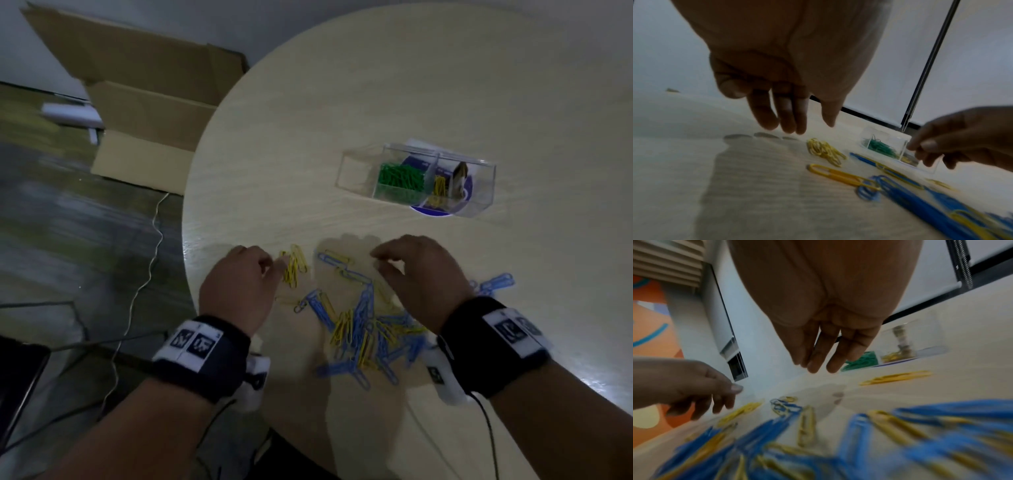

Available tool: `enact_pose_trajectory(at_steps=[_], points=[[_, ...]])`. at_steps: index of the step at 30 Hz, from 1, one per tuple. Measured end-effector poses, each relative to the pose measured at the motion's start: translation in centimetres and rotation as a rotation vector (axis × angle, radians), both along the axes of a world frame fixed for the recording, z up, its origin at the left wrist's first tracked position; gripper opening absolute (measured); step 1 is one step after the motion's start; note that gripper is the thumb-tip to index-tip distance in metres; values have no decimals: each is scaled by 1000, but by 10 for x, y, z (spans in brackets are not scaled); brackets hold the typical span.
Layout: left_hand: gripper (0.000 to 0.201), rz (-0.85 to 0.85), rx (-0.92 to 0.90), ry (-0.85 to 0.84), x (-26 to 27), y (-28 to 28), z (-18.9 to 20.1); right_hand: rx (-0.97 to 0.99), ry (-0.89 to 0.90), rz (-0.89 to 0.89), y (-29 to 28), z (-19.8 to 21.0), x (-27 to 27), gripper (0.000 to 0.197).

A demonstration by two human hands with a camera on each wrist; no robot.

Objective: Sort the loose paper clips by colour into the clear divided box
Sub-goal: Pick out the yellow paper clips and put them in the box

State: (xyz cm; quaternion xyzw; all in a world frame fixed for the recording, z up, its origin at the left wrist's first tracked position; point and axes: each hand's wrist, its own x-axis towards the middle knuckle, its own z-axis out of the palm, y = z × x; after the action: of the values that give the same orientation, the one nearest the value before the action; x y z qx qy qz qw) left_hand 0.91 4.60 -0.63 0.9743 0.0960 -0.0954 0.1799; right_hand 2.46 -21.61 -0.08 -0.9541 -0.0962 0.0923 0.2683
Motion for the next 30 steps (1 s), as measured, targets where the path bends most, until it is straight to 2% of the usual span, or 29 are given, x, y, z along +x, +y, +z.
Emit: enact_pose_trajectory(at_steps=[3, 7, 10, 17, 19, 22, 25, 30], points=[[45, -27, 45, 126, 10, -11, 1, -20, 110, 18, 33, -1, 26, 16], [27, -81, 56, 63, 12, -19, -2, -118, 230, 71, 56, -6, 44, 15], [18, -62, -25, 73, 16, -16, -5, -164, 228, 48, 50, -10, 49, 12], [24, -148, -137, 140, 23, -18, -2, -151, 282, -103, 3, -6, 49, 13], [31, -186, -168, 126, 24, -19, -1, -131, 252, -120, -9, -3, 43, 15], [31, -285, -160, 73, 23, -23, 1, -69, 123, -216, -30, 0, 27, 12], [30, -351, -132, 18, 18, -25, 0, -131, 22, -270, -54, -1, 18, 12], [31, -408, -65, -10, 14, -28, -1, -204, 78, -68, -69, -6, 12, 26]])
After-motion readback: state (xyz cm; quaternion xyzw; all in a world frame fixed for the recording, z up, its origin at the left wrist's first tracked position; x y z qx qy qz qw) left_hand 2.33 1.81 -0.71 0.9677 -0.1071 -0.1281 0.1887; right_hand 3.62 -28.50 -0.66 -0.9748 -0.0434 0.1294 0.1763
